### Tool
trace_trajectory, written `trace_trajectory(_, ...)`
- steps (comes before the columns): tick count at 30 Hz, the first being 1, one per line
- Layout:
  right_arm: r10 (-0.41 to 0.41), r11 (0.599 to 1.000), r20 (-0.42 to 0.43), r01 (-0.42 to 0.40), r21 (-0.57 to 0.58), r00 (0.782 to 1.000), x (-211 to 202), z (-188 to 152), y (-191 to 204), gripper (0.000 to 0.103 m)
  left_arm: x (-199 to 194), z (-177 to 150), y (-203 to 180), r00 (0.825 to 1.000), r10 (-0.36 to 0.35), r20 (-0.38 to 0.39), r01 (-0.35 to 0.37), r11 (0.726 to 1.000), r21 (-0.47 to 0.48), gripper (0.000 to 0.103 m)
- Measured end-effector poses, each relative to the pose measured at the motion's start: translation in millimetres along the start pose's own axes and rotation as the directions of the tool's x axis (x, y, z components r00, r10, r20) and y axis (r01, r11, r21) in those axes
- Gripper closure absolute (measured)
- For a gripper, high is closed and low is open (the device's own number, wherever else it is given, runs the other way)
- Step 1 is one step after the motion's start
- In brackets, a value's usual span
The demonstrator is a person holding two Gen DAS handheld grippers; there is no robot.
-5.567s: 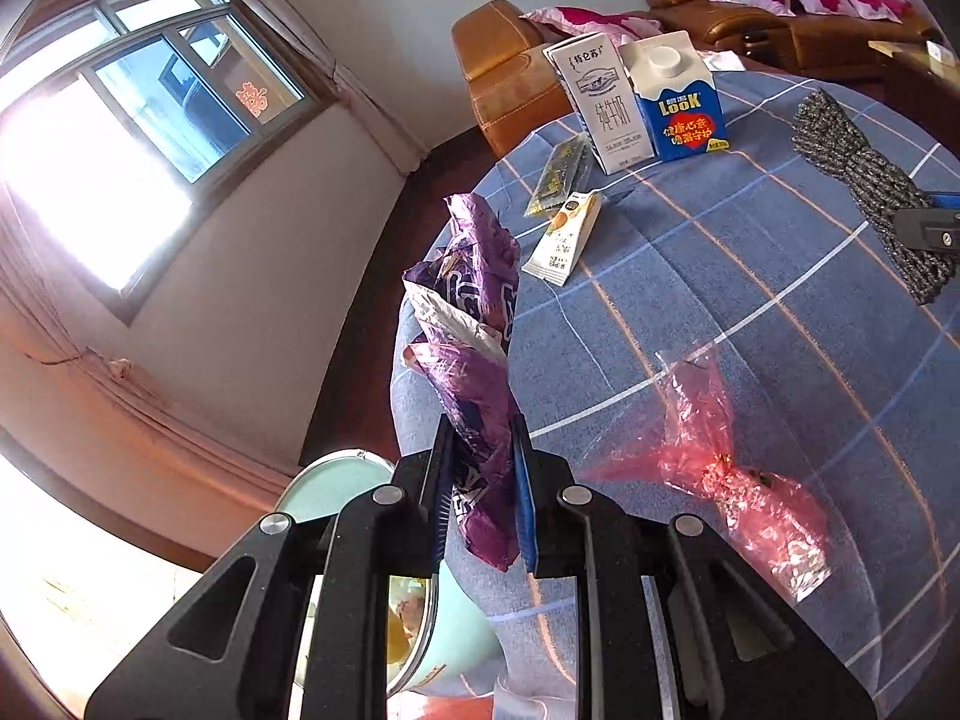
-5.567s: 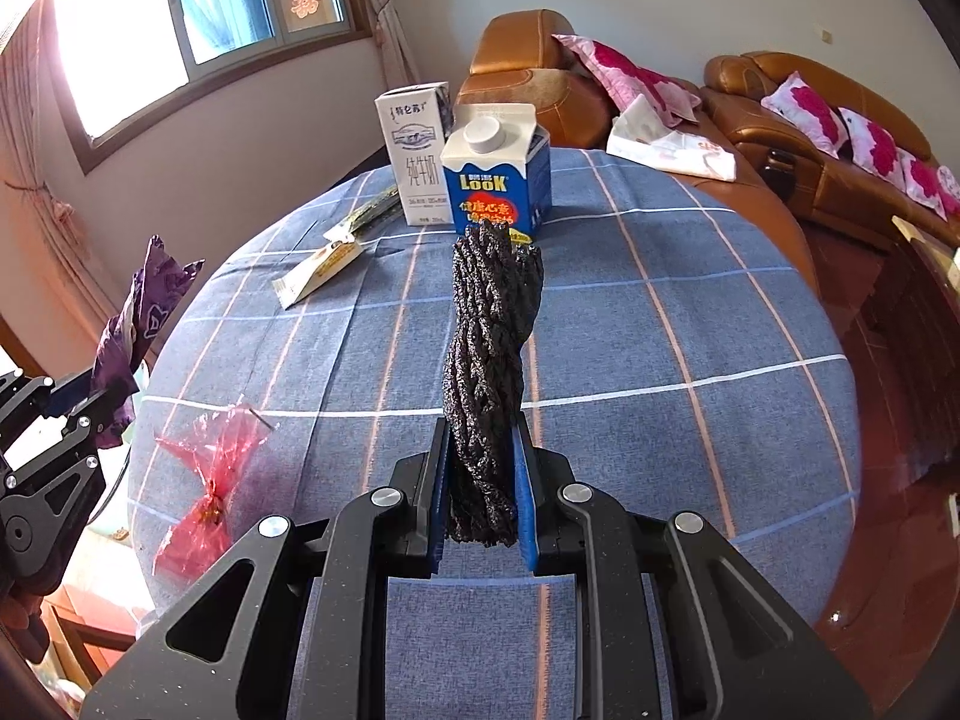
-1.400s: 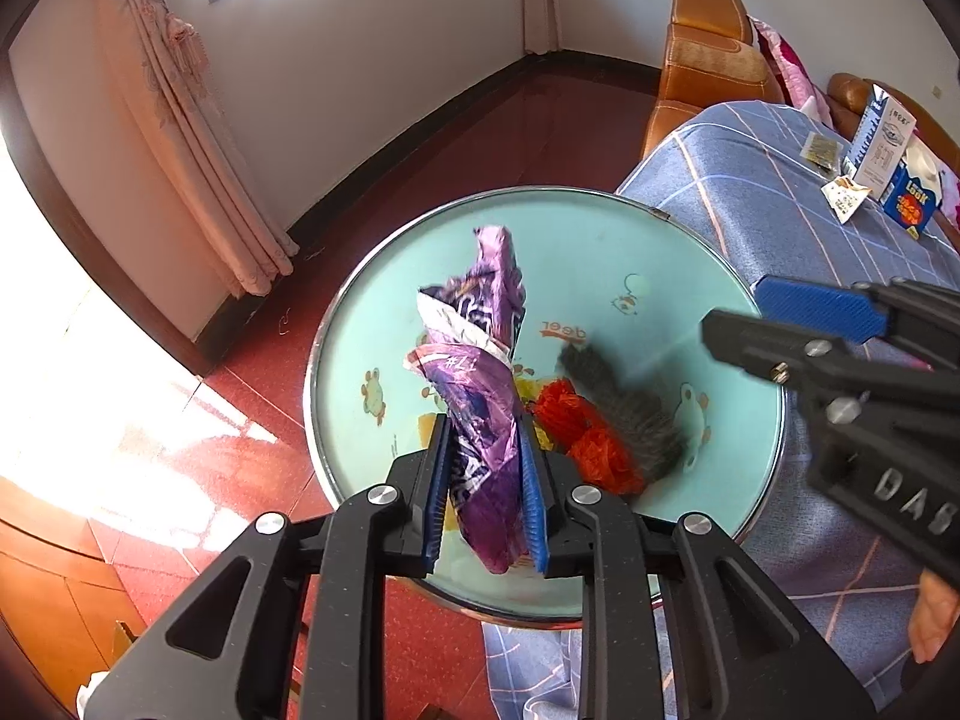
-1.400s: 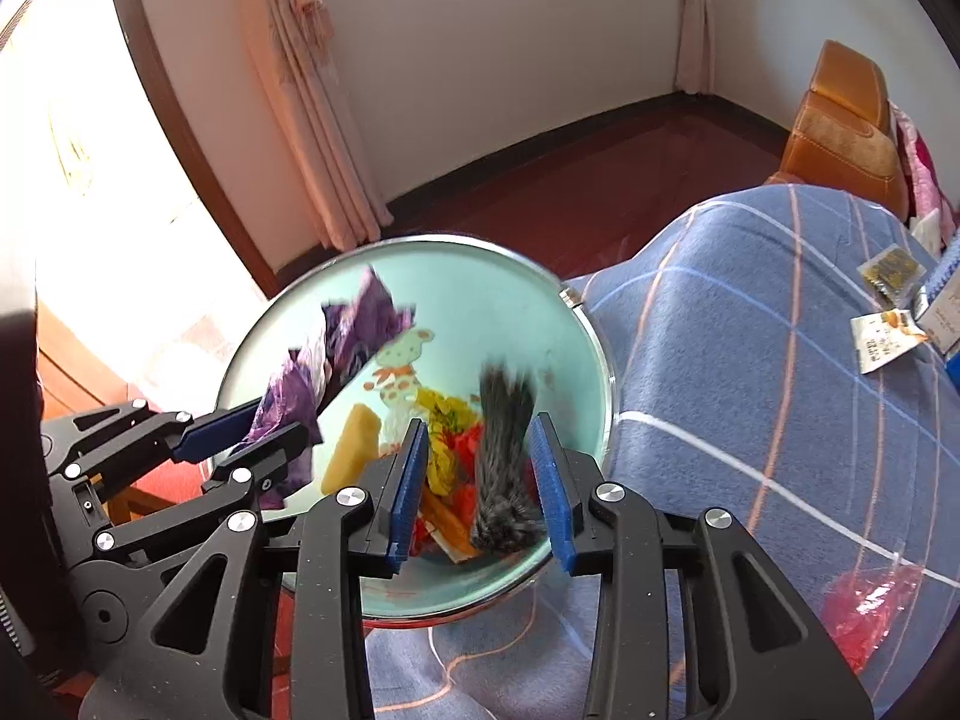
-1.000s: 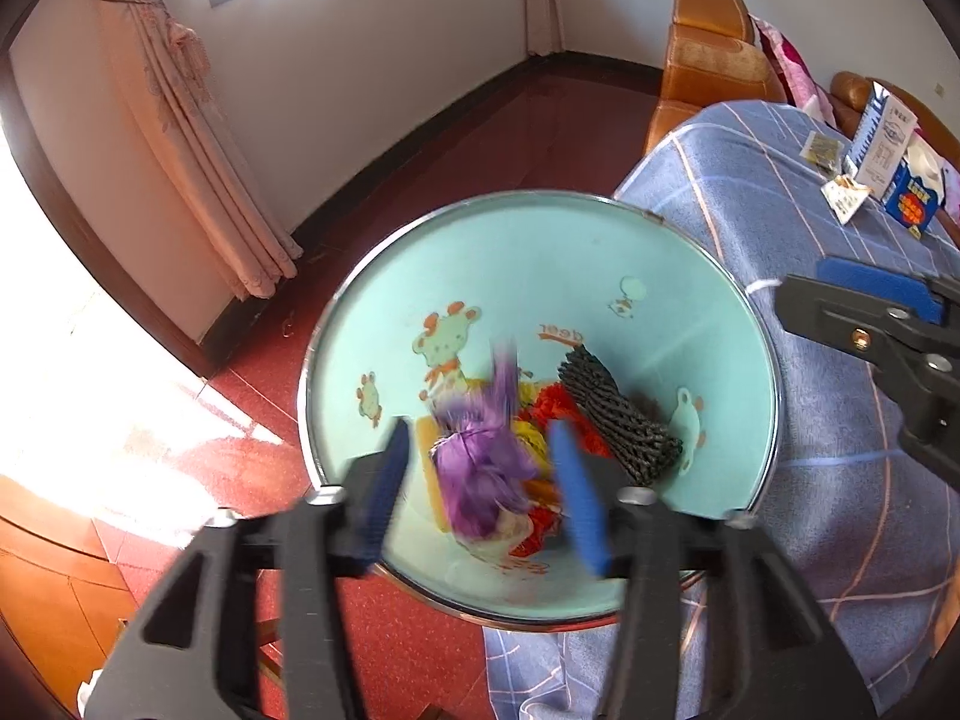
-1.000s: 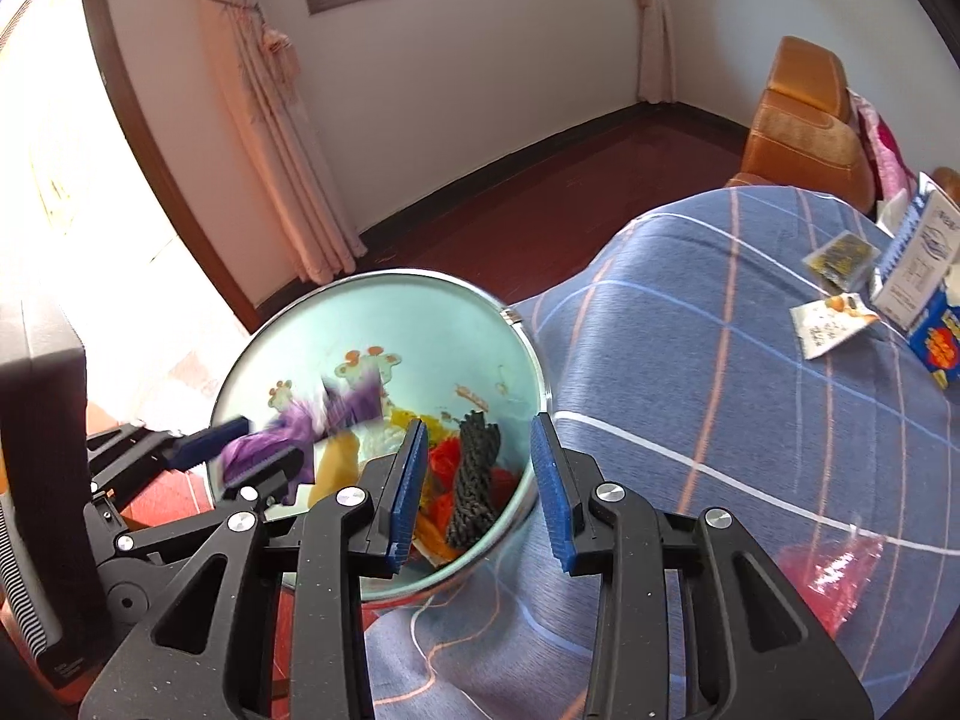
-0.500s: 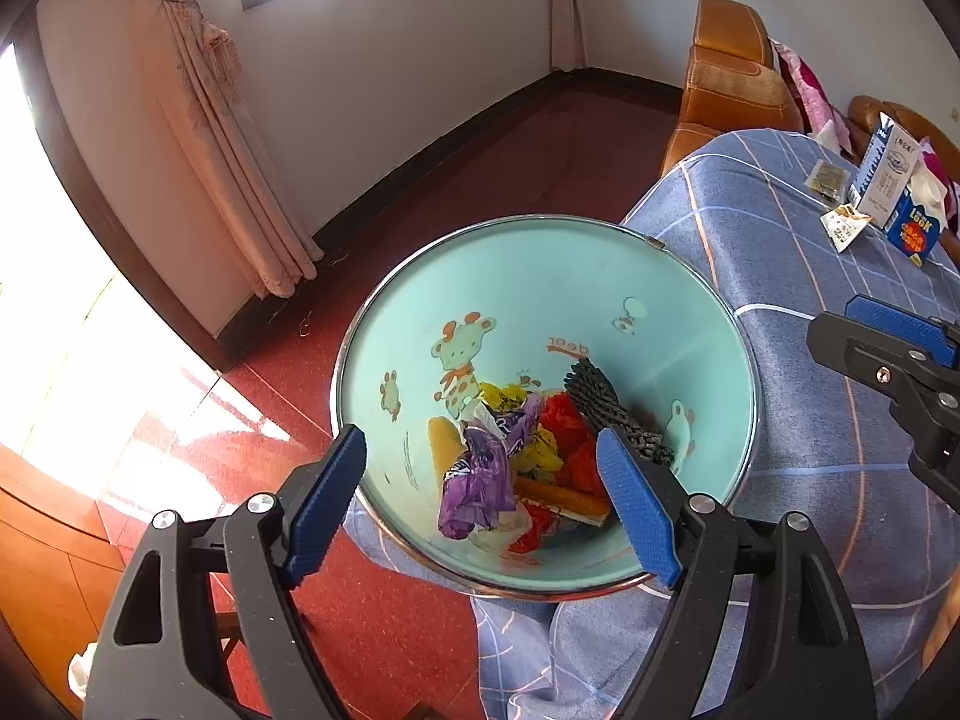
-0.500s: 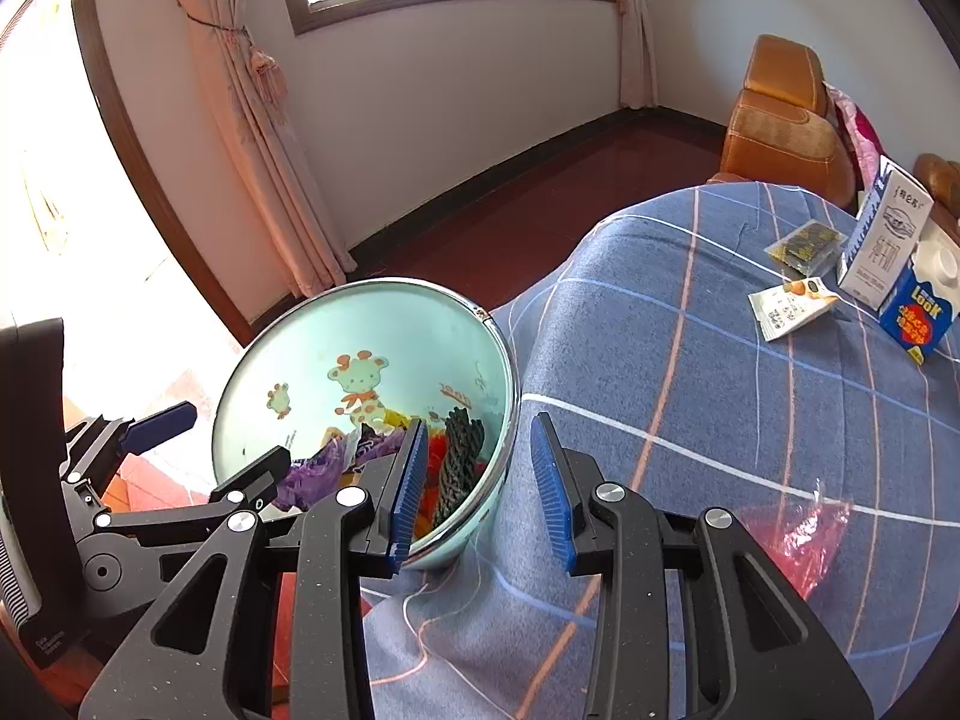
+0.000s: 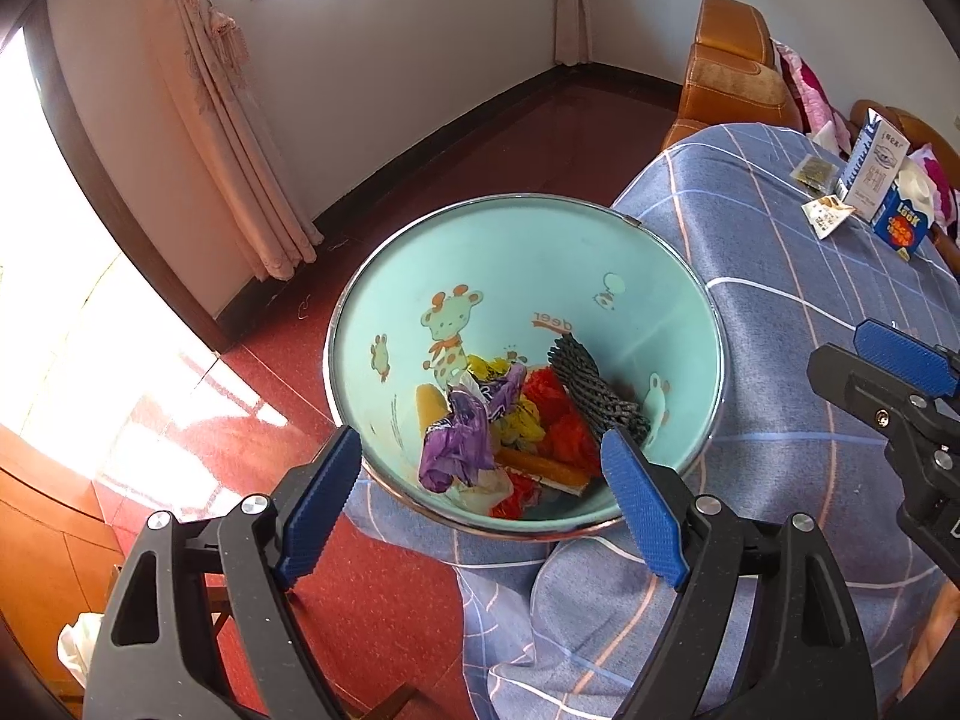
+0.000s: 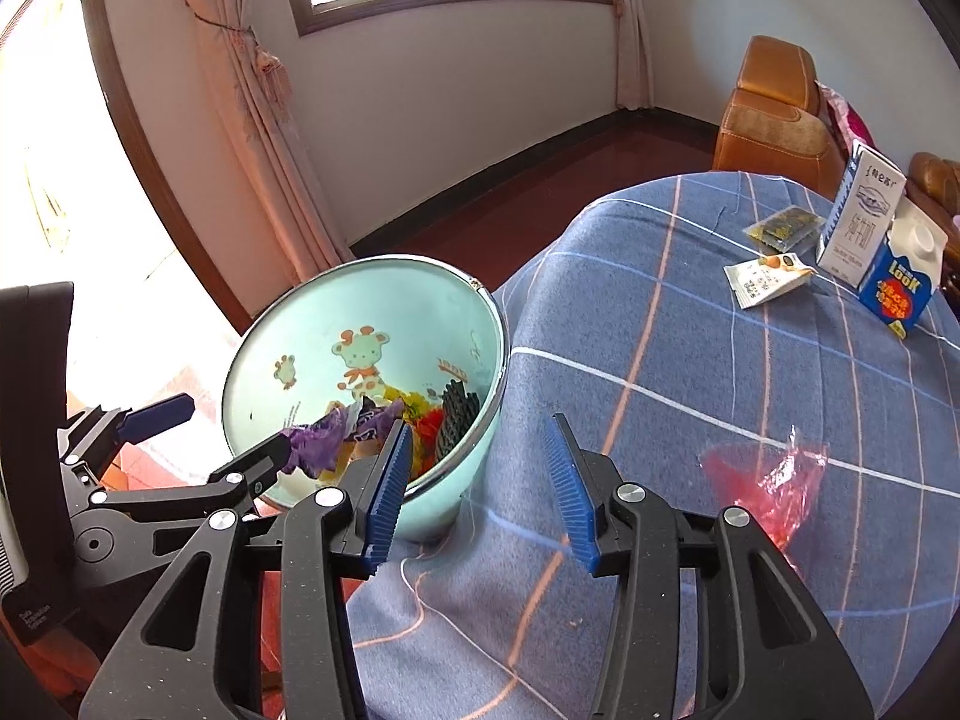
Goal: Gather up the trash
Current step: 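Open both tools over the bin to drop the purple wrapper and netting, then grasp the pink plastic bag on the table with the right tool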
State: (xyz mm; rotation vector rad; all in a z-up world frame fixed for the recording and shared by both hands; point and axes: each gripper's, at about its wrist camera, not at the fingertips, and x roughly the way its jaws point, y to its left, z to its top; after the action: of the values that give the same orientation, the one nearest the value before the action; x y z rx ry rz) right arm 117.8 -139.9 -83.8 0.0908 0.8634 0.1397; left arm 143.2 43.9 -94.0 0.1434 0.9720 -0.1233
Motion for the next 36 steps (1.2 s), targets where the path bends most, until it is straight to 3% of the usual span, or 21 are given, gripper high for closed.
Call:
trace_trajectory(10,-0.009,1.000,0.012,0.009,-0.007,1.000,-11,-16,-2,0.057,-7,-17,-10,1.000,-0.015,-0.016,0.016,1.000,0.013,0.022)
trace_trajectory(16,-0.071,0.997,0.053,0.069,0.046,0.996,-26,-20,-32,0.057,-12,-16,-19,1.000,-0.019,-0.005,0.019,0.999,0.028,0.022)
trace_trajectory(21,-0.174,0.981,0.069,0.167,0.100,0.982,-38,-24,-70,0.057,-13,-17,-33,0.999,-0.034,-0.005,0.035,0.998,0.062,0.022)
trace_trajectory(24,-0.224,0.969,0.030,0.219,0.116,0.974,-33,-30,-92,0.057,-13,-16,-39,0.999,-0.038,-0.006,0.039,0.997,0.072,0.022)
trace_trajectory(29,-0.237,0.960,-0.033,0.239,0.148,0.971,-21,-43,-114,0.057,-12,-12,-49,0.999,-0.048,-0.007,0.049,0.995,0.090,0.022)
trace_trajectory(30,-0.234,0.960,-0.042,0.238,0.146,0.971,-18,-45,-115,0.060,-11,-12,-51,0.999,-0.051,-0.008,0.051,0.994,0.094,0.022)
trace_trajectory(31,-0.230,0.961,-0.051,0.235,0.143,0.972,-16,-46,-116,0.071,-11,-11,-54,0.999,-0.054,-0.008,0.055,0.994,0.099,0.022)
trace_trajectory(33,-0.208,0.964,-0.087,0.219,0.150,0.974,-9,-50,-122,0.082,-11,-9,-59,0.998,-0.058,-0.007,0.059,0.992,0.109,0.022)
trace_trajectory(36,-0.194,0.965,-0.088,0.206,0.160,0.977,-10,-53,-129,0.084,-10,-3,-70,0.998,-0.066,-0.001,0.066,0.989,0.134,0.022)
